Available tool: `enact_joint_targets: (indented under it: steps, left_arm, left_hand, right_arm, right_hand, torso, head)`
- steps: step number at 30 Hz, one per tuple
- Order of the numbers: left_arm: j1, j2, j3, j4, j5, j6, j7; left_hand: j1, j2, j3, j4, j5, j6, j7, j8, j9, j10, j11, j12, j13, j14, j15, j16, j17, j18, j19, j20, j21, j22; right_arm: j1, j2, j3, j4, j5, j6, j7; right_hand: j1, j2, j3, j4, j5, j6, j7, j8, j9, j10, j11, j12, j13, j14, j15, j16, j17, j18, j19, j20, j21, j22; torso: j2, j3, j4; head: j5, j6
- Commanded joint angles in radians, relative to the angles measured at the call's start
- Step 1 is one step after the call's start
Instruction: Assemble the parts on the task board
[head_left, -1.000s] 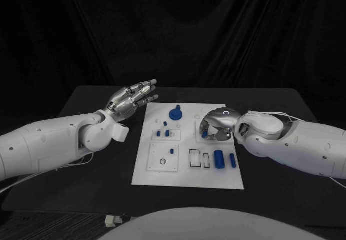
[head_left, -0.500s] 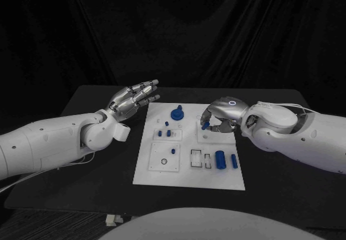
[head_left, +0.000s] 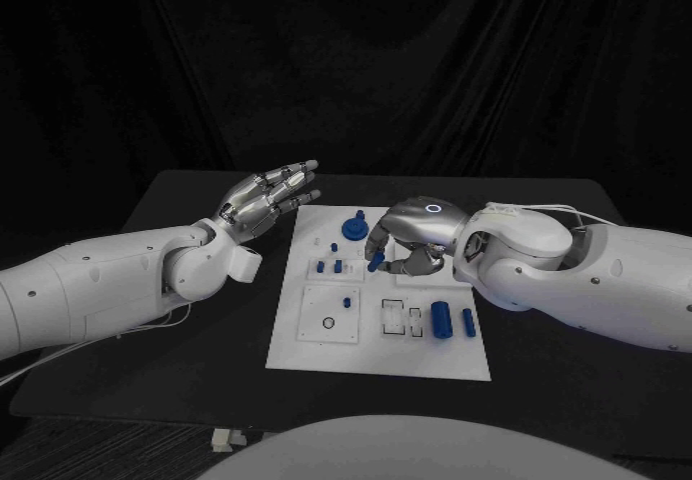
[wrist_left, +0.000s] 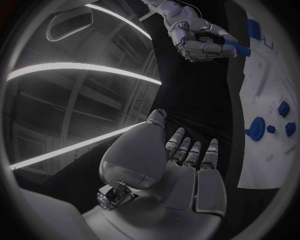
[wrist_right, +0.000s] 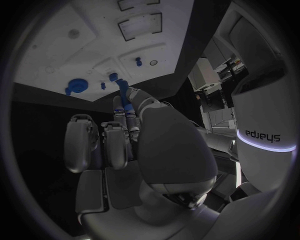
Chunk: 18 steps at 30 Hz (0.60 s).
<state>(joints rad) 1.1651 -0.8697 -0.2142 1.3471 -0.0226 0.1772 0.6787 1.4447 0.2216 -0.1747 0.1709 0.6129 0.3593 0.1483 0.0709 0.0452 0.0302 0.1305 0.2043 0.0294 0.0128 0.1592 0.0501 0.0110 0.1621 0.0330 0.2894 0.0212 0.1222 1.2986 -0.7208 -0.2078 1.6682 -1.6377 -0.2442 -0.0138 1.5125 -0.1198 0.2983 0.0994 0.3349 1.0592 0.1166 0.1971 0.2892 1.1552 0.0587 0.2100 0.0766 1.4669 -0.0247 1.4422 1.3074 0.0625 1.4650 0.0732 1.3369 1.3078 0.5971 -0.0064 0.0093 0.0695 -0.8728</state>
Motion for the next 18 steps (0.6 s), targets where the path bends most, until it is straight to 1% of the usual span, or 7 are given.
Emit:
enact_joint_targets:
  steps: [1, 4, 10, 14, 18]
  left_arm:
    - [-0.002, 0.002, 0.001, 0.001, -0.001, 0.010, 0.067]
    - [-0.002, 0.001, 0.001, 0.002, -0.001, 0.009, 0.066]
    - [-0.002, -0.001, 0.001, 0.001, -0.001, 0.010, 0.061]
    - [-0.002, -0.004, 0.001, 0.002, -0.001, 0.010, 0.060]
    - [-0.003, -0.004, 0.001, 0.001, -0.001, 0.010, 0.060]
  left_hand:
    - [0.008, 0.000, 0.004, 0.000, 0.004, 0.005, 0.013, 0.004, 0.001, -0.001, 0.006, 0.005, 0.001, -0.003, 0.001, 0.002, 0.001, 0.009, 0.003, 0.003, 0.002, -0.001]
    - [0.008, 0.001, 0.004, 0.001, 0.004, 0.005, 0.013, 0.005, 0.001, -0.001, 0.006, 0.006, 0.001, -0.003, 0.000, 0.003, 0.001, 0.009, 0.003, 0.003, 0.002, -0.001]
    - [0.007, 0.001, 0.004, 0.001, 0.004, 0.006, 0.013, 0.005, 0.001, -0.001, 0.006, 0.006, 0.001, -0.003, 0.000, 0.003, 0.001, 0.009, 0.003, 0.003, 0.002, -0.001]
    - [0.007, 0.001, 0.004, 0.002, 0.003, 0.006, 0.013, 0.005, 0.001, -0.001, 0.006, 0.006, 0.001, -0.003, 0.000, 0.003, 0.001, 0.009, 0.003, 0.003, 0.002, -0.001]
    - [0.006, 0.002, 0.004, 0.002, 0.003, 0.007, 0.014, 0.006, 0.001, -0.001, 0.007, 0.007, 0.001, -0.003, 0.000, 0.004, 0.001, 0.008, 0.004, 0.003, 0.003, 0.000]
  right_arm:
    - [-0.008, 0.027, 0.001, -0.003, 0.029, 0.043, -0.018]
    - [-0.024, 0.067, 0.001, -0.017, 0.000, 0.067, -0.020]
    - [-0.052, 0.129, 0.001, -0.056, -0.024, 0.125, -0.020]
    - [-0.073, 0.166, 0.001, -0.079, -0.038, 0.134, -0.013]
    - [-0.086, 0.191, 0.001, -0.096, -0.067, 0.136, -0.011]
  right_hand:
    - [0.002, 0.004, 0.007, -0.002, -0.001, -0.005, 0.005, -0.006, 0.000, 0.002, 0.004, -0.003, -0.001, 0.060, 0.007, 0.005, 0.042, -0.012, 0.027, 0.008, 0.002, 0.195]
    - [0.002, 0.004, 0.008, -0.003, -0.002, -0.009, 0.007, -0.008, 0.000, 0.001, 0.005, -0.005, -0.002, 0.060, 0.008, 0.005, 0.041, -0.011, 0.027, 0.009, 0.002, 0.194]
    - [0.001, 0.003, 0.009, -0.003, -0.003, -0.012, 0.007, -0.010, 0.000, -0.001, 0.007, -0.007, -0.002, 0.059, 0.009, 0.004, 0.039, -0.010, 0.025, 0.010, -0.003, 0.193]
    - [0.001, 0.005, 0.012, -0.004, -0.004, -0.013, 0.008, -0.012, 0.000, -0.001, 0.007, -0.008, -0.002, 0.059, 0.010, 0.003, 0.038, -0.010, 0.024, 0.011, -0.006, 0.192]
    - [0.002, 0.005, 0.012, -0.004, -0.003, -0.013, 0.008, -0.012, 0.000, -0.001, 0.007, -0.008, -0.002, 0.059, 0.010, 0.004, 0.039, -0.010, 0.024, 0.011, -0.006, 0.192]
  torso:
    - [0.000, -0.0006, 0.0000]
    - [0.001, 0.0003, 0.0010]
    - [0.002, 0.0001, 0.0010]
    - [0.002, 0.0000, 0.0031]
    - [0.001, -0.0001, 0.0021]
  head:
    - [-0.003, 0.000]
    - [0.003, 0.000]
    - [0.001, 0.000]
    - [0.003, 0.000]
    - [0.002, 0.000]
